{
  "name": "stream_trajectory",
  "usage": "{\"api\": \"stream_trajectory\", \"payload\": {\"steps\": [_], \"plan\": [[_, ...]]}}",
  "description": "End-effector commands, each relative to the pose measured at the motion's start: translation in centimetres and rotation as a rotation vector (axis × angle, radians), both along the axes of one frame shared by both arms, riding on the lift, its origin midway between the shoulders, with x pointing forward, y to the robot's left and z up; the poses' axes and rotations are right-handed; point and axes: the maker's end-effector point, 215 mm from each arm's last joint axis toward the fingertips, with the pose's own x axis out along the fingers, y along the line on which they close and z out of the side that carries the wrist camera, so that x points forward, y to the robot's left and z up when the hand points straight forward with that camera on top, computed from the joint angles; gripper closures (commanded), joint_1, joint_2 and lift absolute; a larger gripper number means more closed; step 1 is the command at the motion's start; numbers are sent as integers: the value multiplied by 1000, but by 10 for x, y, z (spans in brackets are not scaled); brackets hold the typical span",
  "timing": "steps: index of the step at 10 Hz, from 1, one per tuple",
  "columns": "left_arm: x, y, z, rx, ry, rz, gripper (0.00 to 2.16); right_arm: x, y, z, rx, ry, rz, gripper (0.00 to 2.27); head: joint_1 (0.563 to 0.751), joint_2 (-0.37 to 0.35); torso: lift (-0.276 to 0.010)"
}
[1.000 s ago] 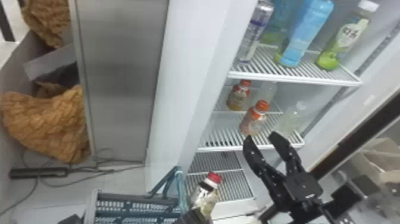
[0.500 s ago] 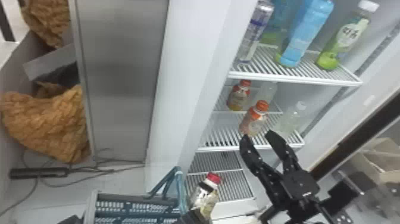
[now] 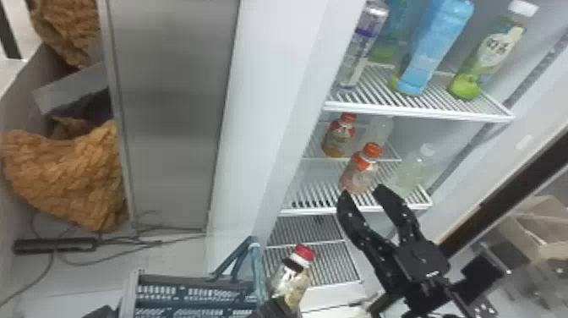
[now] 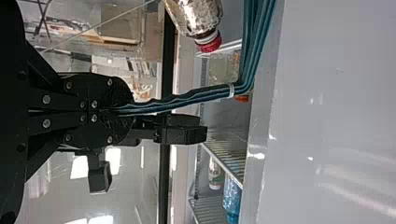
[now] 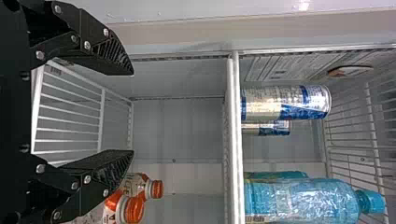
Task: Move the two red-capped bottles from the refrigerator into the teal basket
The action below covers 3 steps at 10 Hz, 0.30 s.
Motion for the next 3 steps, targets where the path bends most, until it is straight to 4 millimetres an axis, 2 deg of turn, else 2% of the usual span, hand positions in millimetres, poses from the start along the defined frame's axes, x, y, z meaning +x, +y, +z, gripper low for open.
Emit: {"api": "stream_trajectory", "payload": {"steps": [1, 3], "plan": [[0, 0, -1, 1, 2, 1, 1156, 0, 1, 2, -6, -2, 1, 461, 695, -350, -224], [0, 0, -1, 1, 2, 1, 1154, 0, 1, 2, -6, -2, 3, 461, 695, -350, -224]]}}
